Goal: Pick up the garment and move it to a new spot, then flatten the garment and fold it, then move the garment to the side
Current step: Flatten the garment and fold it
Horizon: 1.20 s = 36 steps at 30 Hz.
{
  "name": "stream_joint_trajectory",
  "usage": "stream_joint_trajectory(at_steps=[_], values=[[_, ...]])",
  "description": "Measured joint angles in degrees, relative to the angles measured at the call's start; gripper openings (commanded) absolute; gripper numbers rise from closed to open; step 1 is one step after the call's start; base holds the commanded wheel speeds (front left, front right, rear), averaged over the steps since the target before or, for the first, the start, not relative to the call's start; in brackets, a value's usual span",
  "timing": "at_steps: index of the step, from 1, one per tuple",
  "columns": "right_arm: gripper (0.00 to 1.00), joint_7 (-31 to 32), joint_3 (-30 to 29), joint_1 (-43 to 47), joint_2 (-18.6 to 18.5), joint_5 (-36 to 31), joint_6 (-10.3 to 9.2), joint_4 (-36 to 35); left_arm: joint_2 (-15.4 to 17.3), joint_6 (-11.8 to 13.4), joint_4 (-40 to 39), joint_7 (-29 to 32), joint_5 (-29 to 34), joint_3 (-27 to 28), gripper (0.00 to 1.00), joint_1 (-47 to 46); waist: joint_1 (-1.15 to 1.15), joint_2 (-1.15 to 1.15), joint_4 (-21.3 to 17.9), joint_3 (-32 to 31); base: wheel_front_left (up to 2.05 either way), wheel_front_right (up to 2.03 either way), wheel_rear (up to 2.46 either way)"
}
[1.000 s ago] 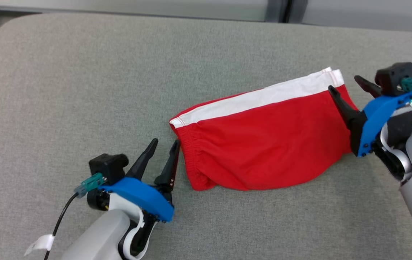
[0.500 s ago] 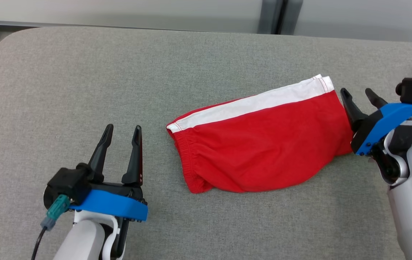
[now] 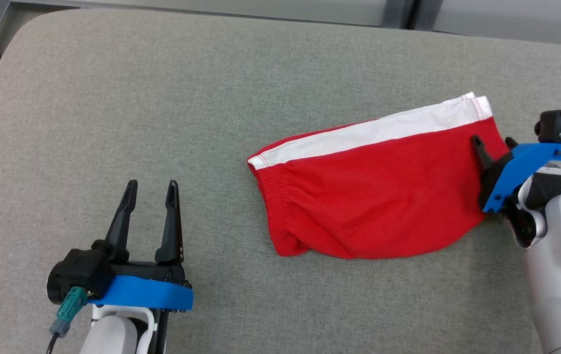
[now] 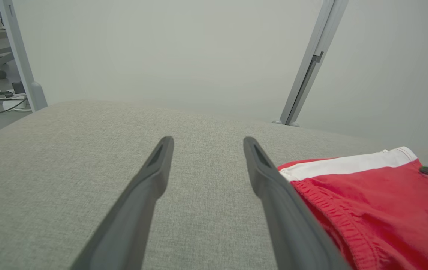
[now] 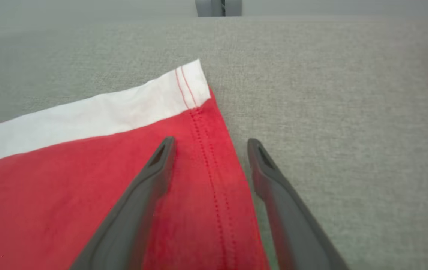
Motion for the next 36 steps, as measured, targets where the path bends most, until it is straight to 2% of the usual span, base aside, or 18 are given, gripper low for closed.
stream_joint_trajectory(at_steps=[9, 10, 11, 18, 24, 30, 36], values=[[1.00, 1.3, -2.1, -2.3, 1.4, -5.2, 0.01, 4.7, -1.0, -0.6, -0.7, 0.0, 0.9, 1.3, 1.00, -0.2, -0.01, -0.01, 0.8, 1.8, 0.00, 0.00, 0.00], [0.42, 1.6, -2.1, -2.6, 1.6, -5.2, -0.01, 5.1, -1.1, -0.6, -0.8, 0.0, 0.9, 1.2, 1.00, -0.4, -0.01, -0.01, 0.8, 1.9, 0.00, 0.00, 0.00], [0.00, 1.7, -2.1, -2.9, 1.7, -5.1, -0.08, 5.3, -1.1, -0.7, -1.0, 0.0, 0.9, 1.1, 1.00, -0.6, -0.01, -0.01, 0.8, 2.0, 0.00, 0.00, 0.00], [0.00, 1.7, 0.1, -4.0, 2.0, -2.8, 0.00, 5.9, -1.2, -0.7, -1.3, 0.0, 0.4, -0.1, 1.00, -1.0, -0.01, 0.00, 0.7, 2.4, 0.00, 0.00, 0.00], [0.00, -0.7, -2.0, -2.4, 1.4, -1.1, 0.03, 3.8, -0.9, -0.7, -0.4, 0.0, -0.1, -0.2, 1.00, -0.8, 0.00, 0.01, -0.1, 1.1, 0.00, 0.00, 0.00], [0.00, -3.0, -6.9, 2.4, 0.8, -1.4, 0.02, -2.8, -0.4, -0.8, -0.4, 0.0, -0.2, -0.9, 1.00, -0.4, 0.00, 0.01, -1.5, -0.8, 0.00, 0.00, 0.00], [0.00, -2.3, -12.2, 8.6, 0.2, -5.3, 0.01, -12.7, -0.1, -0.8, -0.6, 0.0, -0.3, -1.2, 1.00, 0.0, -0.01, 0.01, -2.7, -2.3, 0.00, 0.00, 0.00]])
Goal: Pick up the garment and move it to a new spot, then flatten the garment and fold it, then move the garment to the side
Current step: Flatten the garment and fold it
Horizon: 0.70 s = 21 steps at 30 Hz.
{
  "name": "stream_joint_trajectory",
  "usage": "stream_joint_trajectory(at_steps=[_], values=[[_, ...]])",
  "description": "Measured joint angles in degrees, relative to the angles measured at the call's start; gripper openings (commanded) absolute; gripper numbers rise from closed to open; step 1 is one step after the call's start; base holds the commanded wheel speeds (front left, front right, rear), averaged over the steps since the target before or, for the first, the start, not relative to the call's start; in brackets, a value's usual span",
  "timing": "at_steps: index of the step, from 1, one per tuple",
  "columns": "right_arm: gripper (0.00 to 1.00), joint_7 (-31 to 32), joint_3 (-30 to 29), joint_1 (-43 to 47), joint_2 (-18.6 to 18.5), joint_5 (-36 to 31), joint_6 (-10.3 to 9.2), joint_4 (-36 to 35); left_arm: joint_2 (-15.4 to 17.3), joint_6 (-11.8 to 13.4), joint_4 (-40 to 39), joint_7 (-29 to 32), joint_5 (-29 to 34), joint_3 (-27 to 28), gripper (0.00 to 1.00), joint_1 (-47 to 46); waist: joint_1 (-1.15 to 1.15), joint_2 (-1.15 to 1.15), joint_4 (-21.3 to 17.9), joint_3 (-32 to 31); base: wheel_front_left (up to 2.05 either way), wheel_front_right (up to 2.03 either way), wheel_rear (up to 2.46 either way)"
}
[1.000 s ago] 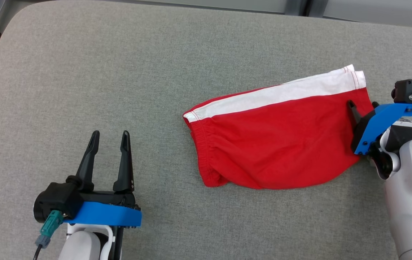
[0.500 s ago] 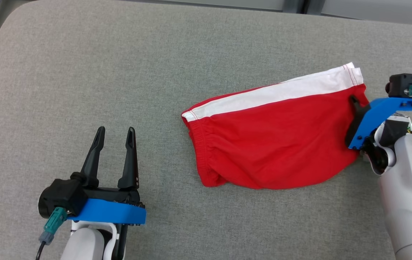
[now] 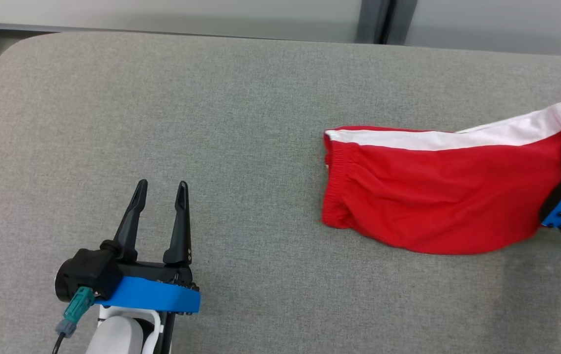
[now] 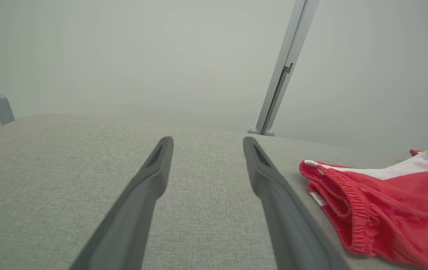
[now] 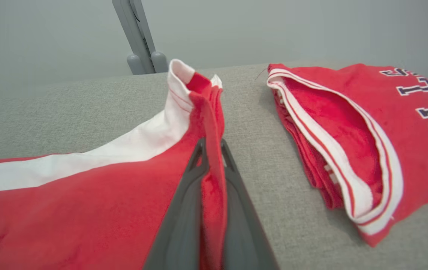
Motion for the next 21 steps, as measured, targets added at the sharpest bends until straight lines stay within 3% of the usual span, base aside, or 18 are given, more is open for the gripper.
stream_joint_trajectory(at_steps=[5, 9, 15, 21], values=[[0.00, 3.4, -2.9, 2.4, 0.3, -3.8, -0.01, -8.3, 0.0, 0.0, 0.1, 0.0, -0.3, -1.2, 1.00, 0.0, 0.00, 0.00, 0.1, -0.7, 0.00, 0.00, 0.00], [0.00, 6.4, -1.6, 3.4, 2.4, -6.0, 0.00, -14.1, -0.1, 0.0, 0.4, 0.0, -0.4, -2.0, 1.00, -0.1, 0.00, 0.00, 0.8, -1.3, 0.00, 0.00, 0.00], [0.00, 9.1, 6.5, 5.4, 5.5, -2.7, 0.00, -17.9, -0.5, 0.0, 0.8, 0.0, -0.9, -2.8, 1.00, 0.0, -0.01, 0.00, 2.3, -2.8, 0.00, 0.00, 0.00], [0.00, 9.8, 14.9, 5.4, 6.2, 3.4, 0.00, -14.9, -0.8, 0.0, 0.7, 0.0, -1.0, -3.0, 1.00, 0.0, 0.00, 0.00, 3.2, -3.2, 0.00, 0.00, 0.00]])
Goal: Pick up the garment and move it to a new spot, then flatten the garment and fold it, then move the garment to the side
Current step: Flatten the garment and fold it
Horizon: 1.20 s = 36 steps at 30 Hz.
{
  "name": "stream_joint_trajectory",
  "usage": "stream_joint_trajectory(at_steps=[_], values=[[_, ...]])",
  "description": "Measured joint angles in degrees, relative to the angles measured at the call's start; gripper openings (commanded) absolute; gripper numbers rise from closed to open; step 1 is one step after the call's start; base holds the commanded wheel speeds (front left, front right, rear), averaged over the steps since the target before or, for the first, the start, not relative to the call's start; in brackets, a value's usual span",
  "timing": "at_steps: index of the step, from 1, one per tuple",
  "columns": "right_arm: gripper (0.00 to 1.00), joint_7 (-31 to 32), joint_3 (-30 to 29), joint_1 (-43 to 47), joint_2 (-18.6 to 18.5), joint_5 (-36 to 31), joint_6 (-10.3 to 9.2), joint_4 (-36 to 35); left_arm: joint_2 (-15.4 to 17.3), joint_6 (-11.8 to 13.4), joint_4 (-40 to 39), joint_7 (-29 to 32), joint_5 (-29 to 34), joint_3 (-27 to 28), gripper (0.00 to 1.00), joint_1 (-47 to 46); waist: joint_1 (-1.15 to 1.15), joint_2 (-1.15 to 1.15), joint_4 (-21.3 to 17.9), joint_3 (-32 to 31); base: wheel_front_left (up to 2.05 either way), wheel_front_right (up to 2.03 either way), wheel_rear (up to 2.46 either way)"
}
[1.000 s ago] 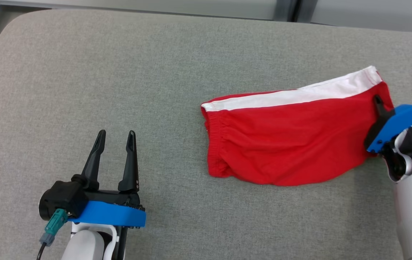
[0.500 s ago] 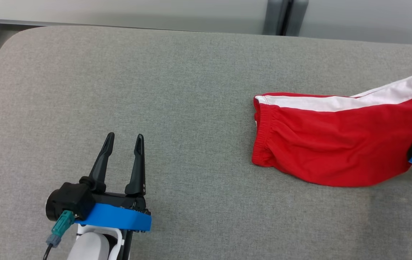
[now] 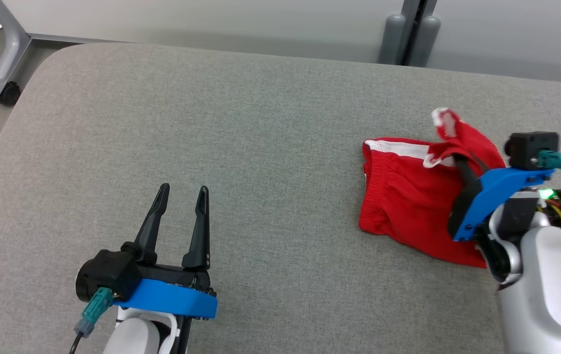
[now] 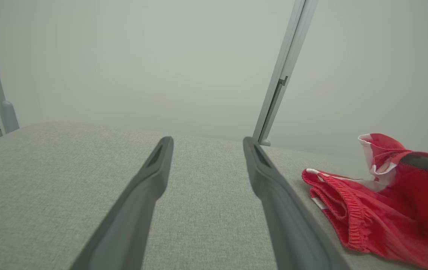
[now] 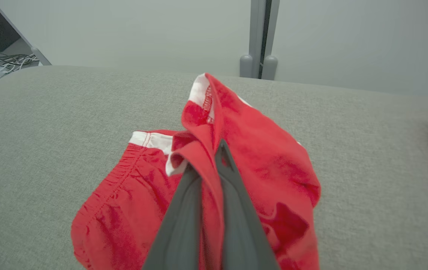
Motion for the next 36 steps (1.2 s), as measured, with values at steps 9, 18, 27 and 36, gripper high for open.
stream_joint_trajectory(at_steps=[9, 18, 27, 36], values=[[0.00, -5.1, 6.3, -5.8, 0.1, 5.3, -0.01, 10.1, -0.1, 0.0, 0.0, 0.0, -0.5, -1.4, 1.00, 0.0, 0.00, 0.00, 1.9, 0.1, 0.00, 0.00, 0.00], [1.00, -7.3, 9.9, -8.3, 0.1, 7.1, -0.01, 20.4, -0.1, 0.0, 0.4, 0.0, -0.9, -1.8, 1.00, 0.6, 0.00, 0.00, 3.1, -0.6, 0.00, 0.00, 0.00], [1.00, -10.6, 18.0, -8.2, 0.2, 30.6, -0.01, 15.0, 0.7, 0.0, 0.4, 0.0, -0.7, -0.7, 1.00, 2.0, 0.00, 0.00, 0.8, -2.4, 0.00, 0.00, 0.00], [0.88, -7.6, 0.8, -1.3, -5.5, 6.3, -0.01, 8.6, 0.8, 0.0, -0.7, 0.0, -0.3, -0.2, 1.00, 3.0, 0.00, -0.01, -1.8, -3.4, 0.00, 0.00, 0.00]])
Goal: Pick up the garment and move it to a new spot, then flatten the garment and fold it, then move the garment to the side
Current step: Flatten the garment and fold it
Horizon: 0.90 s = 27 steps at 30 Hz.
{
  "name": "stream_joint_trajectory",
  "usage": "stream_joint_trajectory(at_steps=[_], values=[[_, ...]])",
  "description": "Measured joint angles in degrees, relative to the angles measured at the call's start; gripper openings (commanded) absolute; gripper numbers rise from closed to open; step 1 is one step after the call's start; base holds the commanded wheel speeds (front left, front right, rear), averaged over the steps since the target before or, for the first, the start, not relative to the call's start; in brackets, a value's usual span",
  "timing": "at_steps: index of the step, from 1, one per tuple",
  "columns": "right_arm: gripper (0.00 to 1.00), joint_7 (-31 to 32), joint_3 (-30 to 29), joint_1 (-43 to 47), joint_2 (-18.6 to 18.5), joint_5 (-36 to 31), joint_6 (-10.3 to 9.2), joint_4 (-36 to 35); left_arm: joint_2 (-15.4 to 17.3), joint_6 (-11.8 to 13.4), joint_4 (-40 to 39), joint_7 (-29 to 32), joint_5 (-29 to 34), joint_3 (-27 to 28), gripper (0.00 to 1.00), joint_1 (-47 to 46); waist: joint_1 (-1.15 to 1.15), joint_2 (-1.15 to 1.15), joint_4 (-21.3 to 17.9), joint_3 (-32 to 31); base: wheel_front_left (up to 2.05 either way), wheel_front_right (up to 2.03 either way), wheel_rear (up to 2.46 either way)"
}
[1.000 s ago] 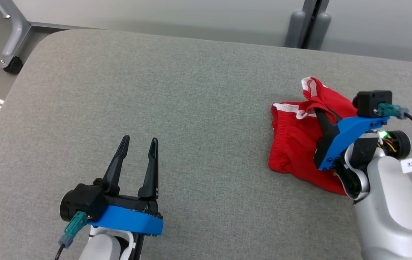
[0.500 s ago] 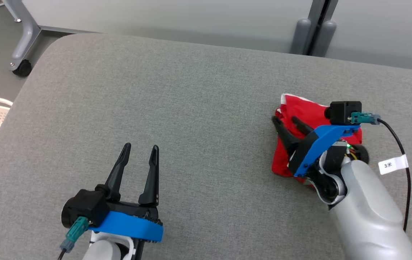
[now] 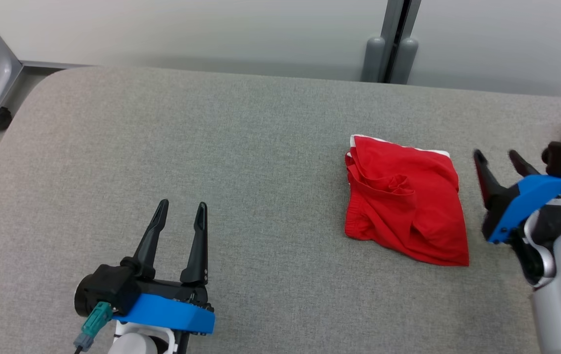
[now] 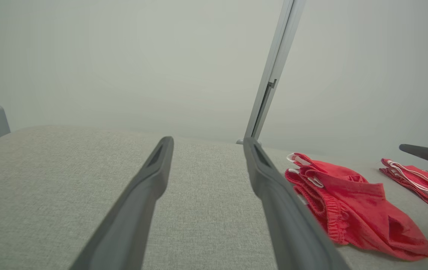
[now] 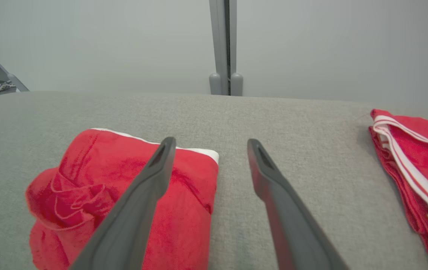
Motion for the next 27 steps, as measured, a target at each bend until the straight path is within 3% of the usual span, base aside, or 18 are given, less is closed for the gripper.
stream_joint_trajectory(at_steps=[2, 3, 8, 17, 27], values=[[0.04, 1.6, -1.6, 0.9, -1.1, -3.1, 0.00, 0.2, 0.0, 0.0, -0.1, 0.0, 0.1, -0.5, 1.00, -0.2, 0.01, 0.00, 0.1, 0.6, 0.00, 0.00, 0.00], [0.00, 2.2, -2.0, 1.2, -1.3, -3.9, 0.00, 0.5, 0.0, 0.0, -0.1, 0.0, 0.1, -0.7, 1.00, -0.4, 0.01, 0.01, 0.1, 0.9, 0.00, 0.00, 0.00], [0.00, 4.1, 1.4, 1.0, -1.3, -6.6, 0.00, 2.6, 0.1, 0.0, -0.3, 0.0, 0.3, -0.6, 1.00, -1.4, 0.01, 0.01, 0.5, 2.2, 0.00, 0.00, 0.00], [0.00, 5.2, 17.4, 0.8, 1.7, -5.0, 0.01, 6.5, 0.5, 0.0, 0.4, 0.0, 0.4, -0.2, 1.00, -2.0, 0.01, 0.00, 0.8, 2.6, 0.00, 0.00, 0.00], [0.00, 6.4, 37.3, 6.4, 3.5, 3.9, 0.01, -0.3, 1.0, 0.0, 0.6, 0.0, 0.4, 0.7, 1.00, -1.1, 0.01, 0.00, -0.3, 0.5, 0.00, 0.00, 0.00]])
